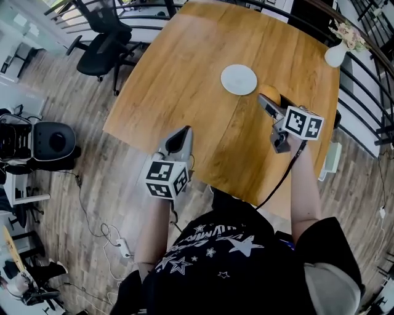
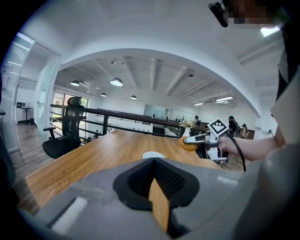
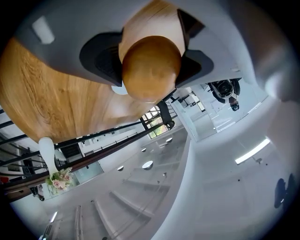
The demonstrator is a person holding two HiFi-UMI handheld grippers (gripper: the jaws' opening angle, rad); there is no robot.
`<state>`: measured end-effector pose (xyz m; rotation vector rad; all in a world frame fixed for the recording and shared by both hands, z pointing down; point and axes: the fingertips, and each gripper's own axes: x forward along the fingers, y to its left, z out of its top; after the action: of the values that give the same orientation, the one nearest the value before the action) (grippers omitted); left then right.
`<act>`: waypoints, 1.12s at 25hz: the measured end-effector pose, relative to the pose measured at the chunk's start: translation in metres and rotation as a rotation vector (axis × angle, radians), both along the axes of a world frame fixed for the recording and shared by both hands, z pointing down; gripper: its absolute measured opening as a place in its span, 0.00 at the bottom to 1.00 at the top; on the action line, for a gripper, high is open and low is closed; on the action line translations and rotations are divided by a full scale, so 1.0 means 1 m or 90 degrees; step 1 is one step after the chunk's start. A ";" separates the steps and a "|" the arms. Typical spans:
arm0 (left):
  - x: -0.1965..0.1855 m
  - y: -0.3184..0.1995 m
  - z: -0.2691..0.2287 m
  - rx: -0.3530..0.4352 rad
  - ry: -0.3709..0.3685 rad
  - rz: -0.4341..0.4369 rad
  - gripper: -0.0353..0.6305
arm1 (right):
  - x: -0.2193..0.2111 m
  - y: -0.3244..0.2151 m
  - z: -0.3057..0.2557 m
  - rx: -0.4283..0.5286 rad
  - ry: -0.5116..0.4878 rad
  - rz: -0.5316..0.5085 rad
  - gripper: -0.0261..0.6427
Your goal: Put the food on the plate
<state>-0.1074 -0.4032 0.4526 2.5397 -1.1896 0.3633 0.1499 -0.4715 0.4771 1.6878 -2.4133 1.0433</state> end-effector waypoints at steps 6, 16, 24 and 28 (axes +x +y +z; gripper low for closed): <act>0.007 -0.029 0.002 -0.001 -0.009 0.001 0.06 | 0.001 -0.037 0.005 0.001 0.003 -0.004 0.57; 0.007 -0.065 0.021 -0.021 -0.020 -0.013 0.06 | -0.004 -0.085 0.052 -0.007 0.106 0.002 0.57; 0.013 -0.087 0.033 -0.038 -0.018 -0.027 0.06 | -0.008 -0.111 0.073 0.021 0.196 -0.003 0.57; 0.015 -0.095 0.041 -0.046 -0.023 -0.026 0.06 | -0.011 -0.122 0.089 0.024 0.235 -0.006 0.57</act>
<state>-0.0919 -0.4978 0.4932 2.4524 -1.2177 0.4370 0.1385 -0.5939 0.5663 1.6991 -2.2122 0.6181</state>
